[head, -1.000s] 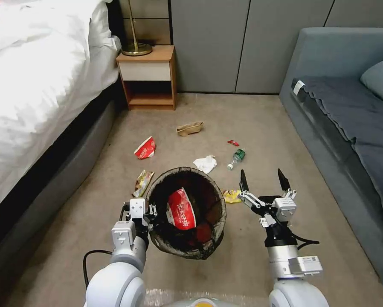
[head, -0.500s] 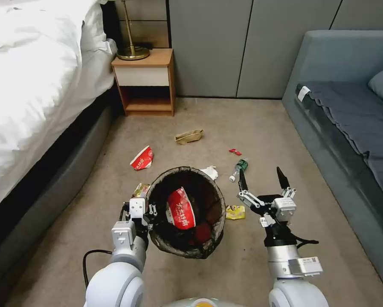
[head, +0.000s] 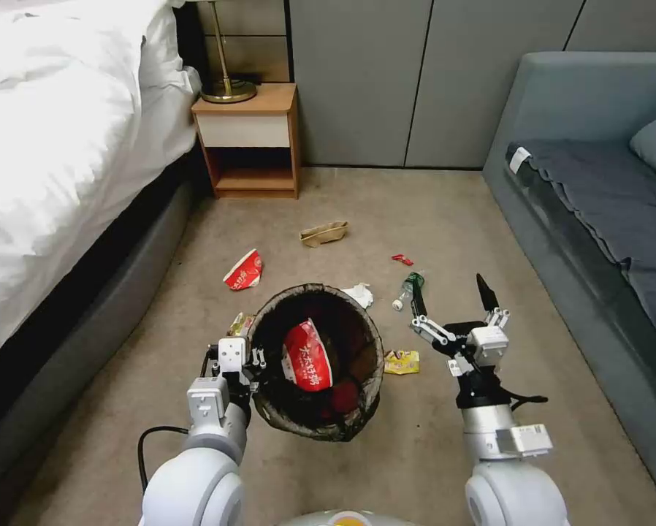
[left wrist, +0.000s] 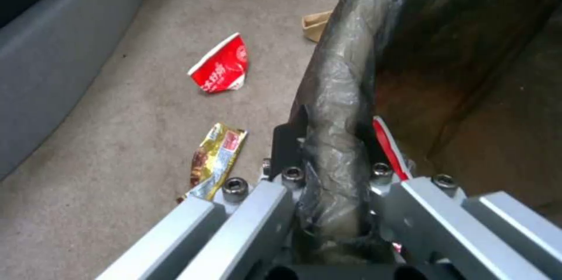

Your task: Pick up the trash bin, then pick up the garbage from the floor and place it into the trash bin.

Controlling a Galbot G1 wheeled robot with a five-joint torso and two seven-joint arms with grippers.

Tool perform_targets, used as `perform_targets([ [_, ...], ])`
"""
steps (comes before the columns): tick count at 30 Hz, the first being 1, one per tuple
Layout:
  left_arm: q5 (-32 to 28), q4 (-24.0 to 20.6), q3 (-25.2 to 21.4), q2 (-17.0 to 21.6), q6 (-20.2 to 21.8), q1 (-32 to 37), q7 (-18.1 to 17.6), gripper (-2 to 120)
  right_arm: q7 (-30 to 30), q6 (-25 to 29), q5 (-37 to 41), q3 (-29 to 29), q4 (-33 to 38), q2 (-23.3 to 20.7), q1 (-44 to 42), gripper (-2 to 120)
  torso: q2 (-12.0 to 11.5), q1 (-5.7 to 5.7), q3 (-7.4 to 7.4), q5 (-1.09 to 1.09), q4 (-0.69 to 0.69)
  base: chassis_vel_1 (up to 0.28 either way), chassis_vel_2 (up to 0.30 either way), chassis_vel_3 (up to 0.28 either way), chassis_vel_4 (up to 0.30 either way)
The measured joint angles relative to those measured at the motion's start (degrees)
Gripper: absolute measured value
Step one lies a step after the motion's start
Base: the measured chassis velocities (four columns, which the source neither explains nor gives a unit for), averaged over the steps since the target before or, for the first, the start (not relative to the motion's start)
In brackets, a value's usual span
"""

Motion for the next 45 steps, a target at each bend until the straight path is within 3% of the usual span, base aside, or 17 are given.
perform_targets([
  [13, -0.8, -0.7, -1.3, 0.3, 0.0, 0.5, -0.1, 0, -9.1, -6.0, 3.3, -1.7, -15.3, -10.7, 10.2, 100, 0.0, 0.00, 0.00, 0.01, 0.01, 0.000, 0.000, 0.000, 0.000],
  [19, -1.7, -0.2, -1.2, 1.7, 0.1, 0.1, -0.2, 0, -19.7, -5.2, 1.6, -3.2, -25.6, -19.4, 14.1, 100, 0.0, 0.00, 0.00, 0.00, 0.00, 0.000, 0.000, 0.000, 0.000],
  [24, -1.7, 0.0, -1.2, 1.9, 0.2, -0.1, -0.2, 0, -27.1, -4.1, -0.2, -3.8, -31.0, -21.8, 16.4, 100, 0.0, 0.00, 0.00, 0.00, -0.01, 0.000, 0.000, 0.000, 0.000],
  [27, -1.8, 0.3, -1.2, 2.0, 0.2, -0.3, -0.2, 0, -35.2, -2.3, -1.6, -5.0, -36.9, -23.7, 20.0, 100, 0.0, 0.00, 0.01, 0.01, 0.00, 0.000, 0.000, 0.000, 0.000],
  [36, -1.5, 1.1, -0.8, 1.9, 0.2, -0.4, -0.3, 0, -41.8, 0.5, -4.0, -8.3, -47.7, -23.5, 27.9, 100, 0.0, 0.00, 0.01, 0.00, 0.00, 0.000, 0.000, 0.000, 0.000],
  [40, -1.0, 1.4, -0.5, 1.5, 0.2, -0.3, -0.3, 0, -43.3, 2.1, -4.7, -10.5, -54.4, -21.0, 31.5, 100, 0.0, 0.00, 0.01, 0.00, 0.00, 0.000, 0.000, 0.000, 0.000],
  [45, -0.7, 1.5, -0.5, 1.4, 0.2, -0.3, -0.3, 0, -44.1, 3.1, -5.6, -11.3, -57.4, -19.1, 33.2, 100, 0.0, 0.00, 0.01, -0.02, -0.01, 0.000, 0.000, 0.000, 0.000],
])
